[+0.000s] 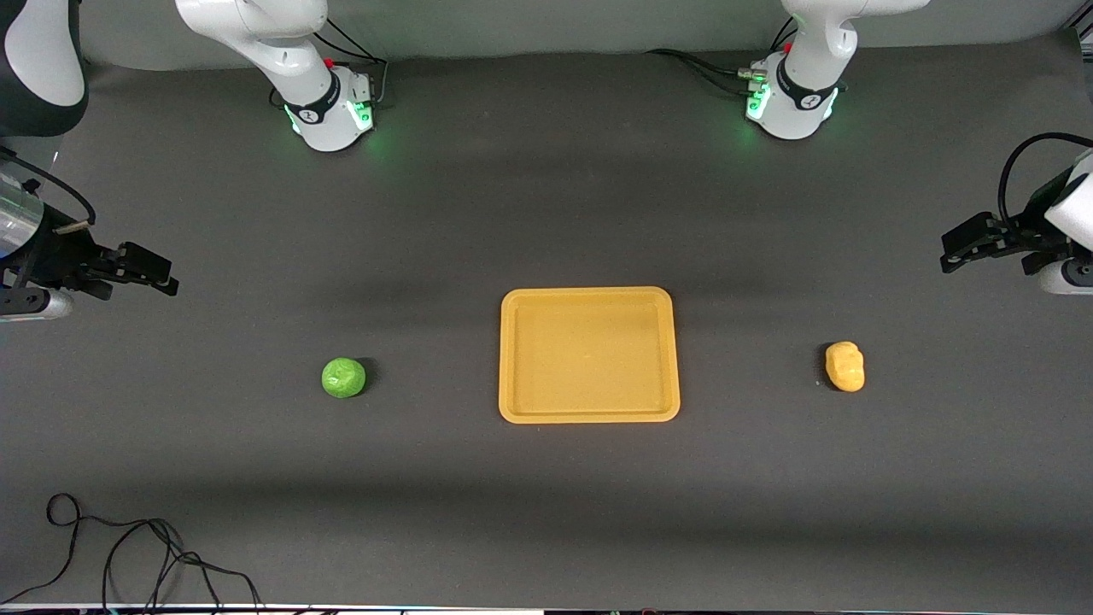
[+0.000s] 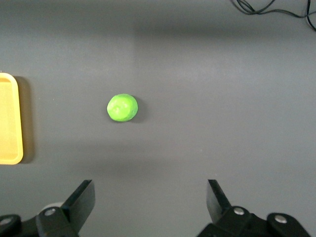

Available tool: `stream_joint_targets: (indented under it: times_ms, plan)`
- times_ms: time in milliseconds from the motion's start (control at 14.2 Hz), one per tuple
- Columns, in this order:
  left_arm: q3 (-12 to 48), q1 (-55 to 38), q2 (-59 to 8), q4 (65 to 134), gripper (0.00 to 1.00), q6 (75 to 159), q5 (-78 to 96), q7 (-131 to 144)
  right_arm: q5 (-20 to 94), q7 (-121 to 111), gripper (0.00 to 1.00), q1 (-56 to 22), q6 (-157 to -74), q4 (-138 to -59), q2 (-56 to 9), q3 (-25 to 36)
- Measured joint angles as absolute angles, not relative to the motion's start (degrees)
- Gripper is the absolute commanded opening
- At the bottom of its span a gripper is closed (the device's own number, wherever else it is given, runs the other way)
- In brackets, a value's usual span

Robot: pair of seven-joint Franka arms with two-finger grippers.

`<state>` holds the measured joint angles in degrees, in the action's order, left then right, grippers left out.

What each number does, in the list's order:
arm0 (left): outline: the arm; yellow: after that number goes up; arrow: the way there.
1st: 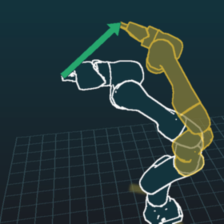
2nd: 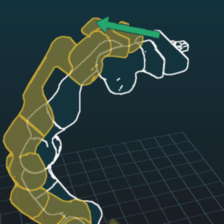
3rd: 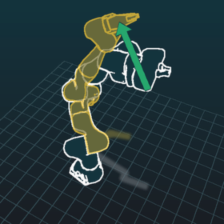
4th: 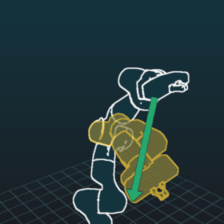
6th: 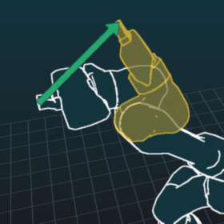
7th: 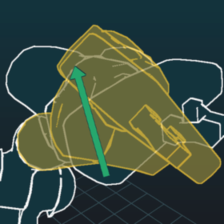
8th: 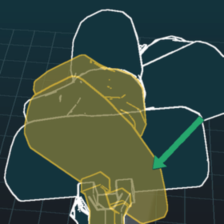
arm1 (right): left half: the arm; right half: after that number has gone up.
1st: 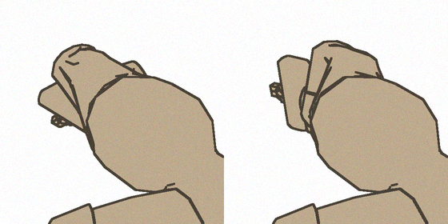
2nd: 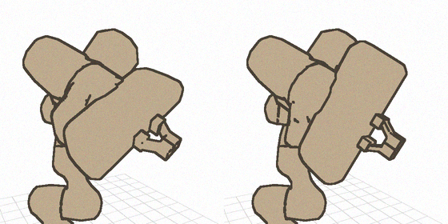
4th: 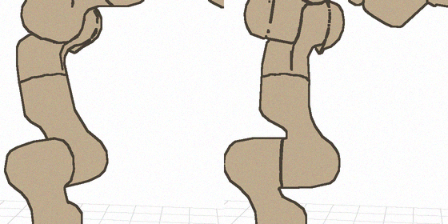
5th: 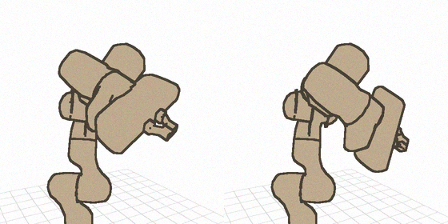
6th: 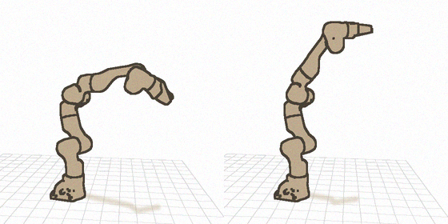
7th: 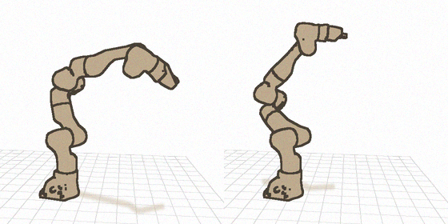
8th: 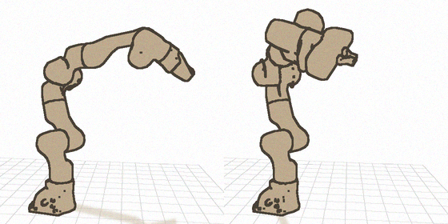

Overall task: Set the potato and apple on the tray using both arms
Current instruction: 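Reach the left gripper to the yellow potato while the right gripper reaches the apple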

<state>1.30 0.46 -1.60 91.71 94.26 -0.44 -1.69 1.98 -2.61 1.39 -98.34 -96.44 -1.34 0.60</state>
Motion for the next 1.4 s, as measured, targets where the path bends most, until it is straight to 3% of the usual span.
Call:
stream_joint_targets:
  times_ms: [632,1193,1404]
  plan:
    - [1.2,0.5,-3.7,92.4,1.00,96.3,-0.5,-1.7,2.0,-2.6,1.00,1.4,-92.6,-90.3,-4.4,0.4]
    - [0.8,1.3,-22.4,96.3,1.00,112.9,-0.5,-1.7,2.0,2.5,1.00,1.0,-90.3,-88.4,-6.0,0.2]
    - [0.8,1.8,-26.6,101.5,1.00,124.8,-0.5,-1.7,2.0,2.8,1.00,0.5,-90.8,-88.5,-7.6,0.0]
